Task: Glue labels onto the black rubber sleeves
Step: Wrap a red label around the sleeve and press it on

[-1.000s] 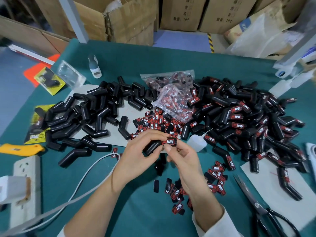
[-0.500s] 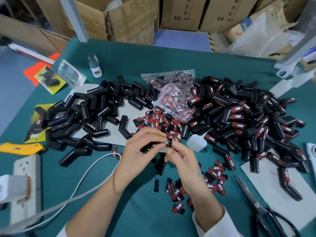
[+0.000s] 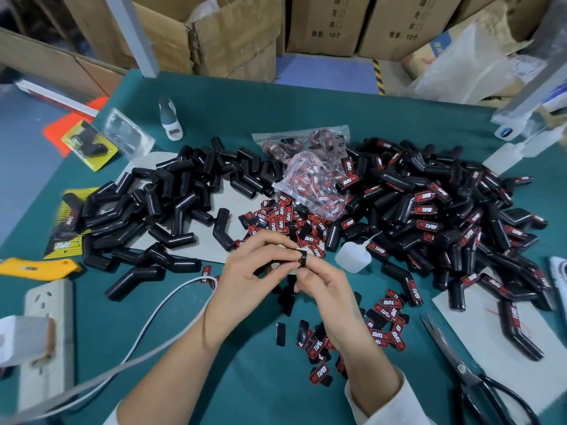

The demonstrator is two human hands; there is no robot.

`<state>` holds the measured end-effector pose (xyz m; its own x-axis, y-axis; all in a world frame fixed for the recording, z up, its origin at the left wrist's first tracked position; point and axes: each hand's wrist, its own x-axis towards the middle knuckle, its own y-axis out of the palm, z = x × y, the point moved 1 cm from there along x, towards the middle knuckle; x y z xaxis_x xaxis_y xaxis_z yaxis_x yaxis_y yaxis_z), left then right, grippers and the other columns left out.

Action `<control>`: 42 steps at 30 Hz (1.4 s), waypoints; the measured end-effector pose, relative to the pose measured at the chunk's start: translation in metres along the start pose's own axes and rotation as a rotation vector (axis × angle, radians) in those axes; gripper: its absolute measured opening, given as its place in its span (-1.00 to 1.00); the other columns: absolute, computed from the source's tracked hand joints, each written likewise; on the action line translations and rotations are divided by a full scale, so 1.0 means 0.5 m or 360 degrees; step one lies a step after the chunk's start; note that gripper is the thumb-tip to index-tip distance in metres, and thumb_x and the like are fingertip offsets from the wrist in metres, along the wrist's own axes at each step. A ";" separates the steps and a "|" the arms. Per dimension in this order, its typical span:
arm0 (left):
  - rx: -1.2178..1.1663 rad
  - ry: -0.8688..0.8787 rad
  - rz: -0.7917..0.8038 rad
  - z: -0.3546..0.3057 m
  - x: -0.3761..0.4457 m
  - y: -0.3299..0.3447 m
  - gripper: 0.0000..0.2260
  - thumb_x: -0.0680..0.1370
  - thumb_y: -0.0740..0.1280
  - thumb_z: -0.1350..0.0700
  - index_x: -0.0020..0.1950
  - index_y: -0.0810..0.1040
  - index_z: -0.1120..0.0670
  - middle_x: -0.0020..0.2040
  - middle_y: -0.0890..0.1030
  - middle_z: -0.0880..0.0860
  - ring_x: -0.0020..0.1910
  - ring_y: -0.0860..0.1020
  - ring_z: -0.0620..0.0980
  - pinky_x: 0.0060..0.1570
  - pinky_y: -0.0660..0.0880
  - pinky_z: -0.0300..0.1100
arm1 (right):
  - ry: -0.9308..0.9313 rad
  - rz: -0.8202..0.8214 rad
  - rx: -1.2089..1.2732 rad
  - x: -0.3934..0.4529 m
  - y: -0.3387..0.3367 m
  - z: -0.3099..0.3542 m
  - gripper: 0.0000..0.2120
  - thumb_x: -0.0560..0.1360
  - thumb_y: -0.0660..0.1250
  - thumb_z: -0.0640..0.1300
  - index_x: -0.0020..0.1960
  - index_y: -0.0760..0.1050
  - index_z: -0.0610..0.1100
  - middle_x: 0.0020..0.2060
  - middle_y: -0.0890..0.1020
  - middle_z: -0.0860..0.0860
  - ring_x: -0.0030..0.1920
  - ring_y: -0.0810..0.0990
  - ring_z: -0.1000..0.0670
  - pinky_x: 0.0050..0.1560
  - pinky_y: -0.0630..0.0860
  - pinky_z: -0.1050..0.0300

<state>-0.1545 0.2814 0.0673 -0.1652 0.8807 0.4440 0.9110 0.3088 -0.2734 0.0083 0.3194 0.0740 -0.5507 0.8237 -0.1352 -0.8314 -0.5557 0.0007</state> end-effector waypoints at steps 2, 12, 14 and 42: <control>0.0000 0.0006 -0.0032 -0.003 -0.001 0.000 -0.91 0.56 0.51 0.25 0.05 0.75 0.15 0.11 0.67 0.02 0.09 0.68 0.05 0.16 0.56 -0.11 | 0.0014 -0.0018 0.0072 -0.001 -0.002 -0.004 -0.76 0.60 0.20 -0.01 -0.15 0.58 -0.01 -0.36 0.38 0.18 -0.24 0.38 0.10 -0.02 0.40 0.09; -0.0023 0.0010 -0.0062 -0.016 0.000 -0.008 -0.87 0.53 0.52 0.29 0.07 0.77 0.20 0.14 0.73 0.04 0.13 0.71 0.02 0.22 0.58 -0.12 | -0.0060 -0.0030 0.0213 0.001 -0.001 -0.002 -0.76 0.66 0.28 0.07 -0.12 0.65 0.20 -0.34 0.52 0.29 -0.26 0.42 0.18 -0.07 0.45 0.31; -0.0038 0.0006 -0.0057 -0.017 0.002 -0.008 -0.87 0.54 0.51 0.29 0.07 0.76 0.18 0.15 0.73 0.02 0.14 0.71 0.02 0.23 0.57 -0.13 | -0.0047 -0.0071 0.0232 0.001 -0.001 -0.005 -0.81 0.63 0.32 0.09 -0.06 0.69 0.14 -0.32 0.56 0.29 -0.26 0.44 0.19 -0.07 0.45 0.28; -0.0129 -0.0301 0.0046 -0.018 -0.010 0.002 -0.65 0.64 0.42 0.11 0.33 0.53 -0.26 0.29 0.67 -0.10 0.32 0.63 0.02 0.32 0.52 -0.04 | 0.0016 -0.0240 0.0434 0.001 0.004 0.000 -0.78 0.51 0.46 0.08 0.12 0.71 0.06 -0.07 0.71 0.06 -0.07 0.60 0.13 -0.01 0.55 0.24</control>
<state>-0.1492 0.2741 0.0726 -0.1998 0.9428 0.2669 0.9426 0.2593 -0.2105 0.0064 0.3188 0.0740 -0.4201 0.8925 -0.1639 -0.8937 -0.3755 0.2457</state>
